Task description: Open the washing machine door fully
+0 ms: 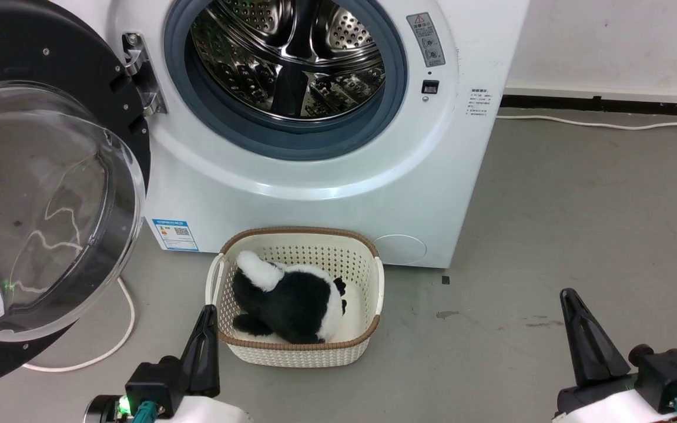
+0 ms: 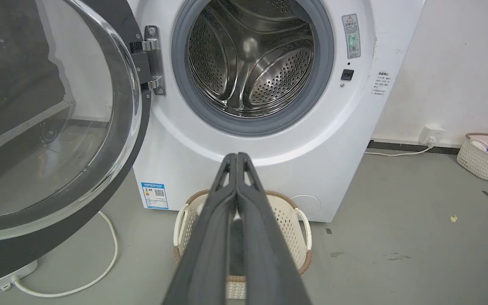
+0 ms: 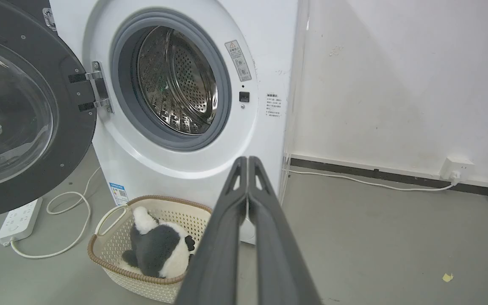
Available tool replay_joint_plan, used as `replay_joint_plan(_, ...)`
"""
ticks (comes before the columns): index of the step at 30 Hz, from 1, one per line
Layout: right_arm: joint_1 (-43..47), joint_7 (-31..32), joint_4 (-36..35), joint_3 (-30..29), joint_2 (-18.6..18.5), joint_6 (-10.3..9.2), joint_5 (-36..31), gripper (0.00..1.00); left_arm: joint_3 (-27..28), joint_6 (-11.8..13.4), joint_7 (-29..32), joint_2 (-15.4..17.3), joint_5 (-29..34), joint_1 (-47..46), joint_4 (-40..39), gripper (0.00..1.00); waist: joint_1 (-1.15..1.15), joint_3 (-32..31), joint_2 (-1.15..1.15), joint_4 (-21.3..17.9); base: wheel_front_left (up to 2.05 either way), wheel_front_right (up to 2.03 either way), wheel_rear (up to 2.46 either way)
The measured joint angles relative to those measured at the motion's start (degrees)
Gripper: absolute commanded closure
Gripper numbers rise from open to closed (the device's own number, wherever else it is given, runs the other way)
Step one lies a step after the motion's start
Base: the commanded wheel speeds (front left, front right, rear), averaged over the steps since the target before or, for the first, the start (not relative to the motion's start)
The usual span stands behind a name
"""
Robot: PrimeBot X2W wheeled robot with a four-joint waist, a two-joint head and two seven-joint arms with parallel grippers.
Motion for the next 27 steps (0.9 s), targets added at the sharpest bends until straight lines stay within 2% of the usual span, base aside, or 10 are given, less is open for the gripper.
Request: replay_joint_plan(27, -0.1, 3.2, -0.1, 0.6, 0.0, 0.0, -0.2, 1.0, 1.0, -0.4, 3.3, 0.0, 1.4, 0.0, -1.4, 1.0, 0.0, -0.3, 0.0, -0.4, 0.0, 0.0, 0.0)
